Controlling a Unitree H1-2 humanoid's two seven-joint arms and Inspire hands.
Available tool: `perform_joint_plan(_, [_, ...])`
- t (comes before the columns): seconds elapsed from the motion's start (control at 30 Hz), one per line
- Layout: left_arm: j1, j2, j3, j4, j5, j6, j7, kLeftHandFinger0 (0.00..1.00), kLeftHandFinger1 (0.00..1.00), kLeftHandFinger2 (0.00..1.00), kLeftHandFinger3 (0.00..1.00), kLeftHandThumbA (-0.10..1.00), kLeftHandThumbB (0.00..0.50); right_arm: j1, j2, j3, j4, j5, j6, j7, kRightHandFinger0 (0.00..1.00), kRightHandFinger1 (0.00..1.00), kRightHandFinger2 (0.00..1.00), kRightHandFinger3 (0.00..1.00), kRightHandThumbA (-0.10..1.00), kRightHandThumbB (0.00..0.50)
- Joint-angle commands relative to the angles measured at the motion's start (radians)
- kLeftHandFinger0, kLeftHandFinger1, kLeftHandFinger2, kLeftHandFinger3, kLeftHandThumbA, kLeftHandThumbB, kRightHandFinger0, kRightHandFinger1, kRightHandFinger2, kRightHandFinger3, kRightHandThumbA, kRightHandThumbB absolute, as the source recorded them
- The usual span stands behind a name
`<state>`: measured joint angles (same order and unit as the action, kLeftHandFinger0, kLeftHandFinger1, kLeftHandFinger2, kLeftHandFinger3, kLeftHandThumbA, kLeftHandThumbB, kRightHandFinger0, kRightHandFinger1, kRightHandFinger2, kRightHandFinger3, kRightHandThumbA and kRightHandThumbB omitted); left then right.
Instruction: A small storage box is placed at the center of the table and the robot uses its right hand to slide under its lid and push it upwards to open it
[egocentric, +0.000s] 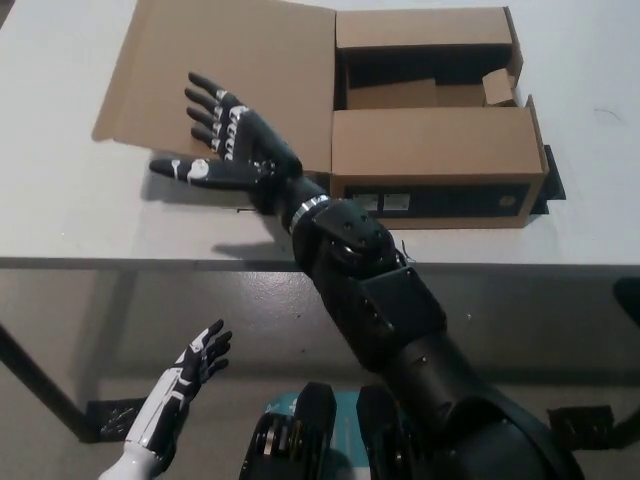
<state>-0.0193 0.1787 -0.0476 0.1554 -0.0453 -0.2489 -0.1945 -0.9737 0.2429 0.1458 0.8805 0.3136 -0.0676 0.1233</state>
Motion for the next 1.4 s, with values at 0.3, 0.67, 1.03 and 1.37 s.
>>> perform_joint_plan(0.3, [-0.03, 0.026, -0.005, -0.024, 0.007, -0.017, -0.025, 1.0, 1.0, 1.0, 1.0, 1.0, 0.301, 0.007, -0.014, 0.047, -0.199, -0.152, -0.067, 0.048, 1.0, 1.0, 1.0, 1.0, 1.0, 0.378])
perform_joint_plan(0.67, [-0.029, 0.019, -0.005, -0.019, 0.007, -0.018, -0.022, 1.0, 1.0, 1.0, 1.0, 1.0, 0.295, -0.101, -0.047, -0.051, -0.792, -0.047, 0.137, -0.003, 1.0, 1.0, 1.0, 1.0, 1.0, 0.382])
perform_joint_plan(1.03, [-0.026, 0.024, 0.003, -0.024, -0.004, -0.012, -0.023, 1.0, 1.0, 1.0, 1.0, 1.0, 0.297, 0.052, -0.274, -0.179, -1.406, -0.094, 0.221, -0.035, 1.0, 1.0, 1.0, 1.0, 1.0, 0.387])
perform_joint_plan(1.37, [-0.032, 0.02, 0.015, -0.006, -0.02, -0.028, -0.019, 1.0, 1.0, 1.0, 1.0, 1.0, 0.326, 0.521, -0.512, -0.347, -1.662, -0.004, 0.112, 0.001, 1.0, 1.0, 1.0, 1.0, 1.0, 0.377])
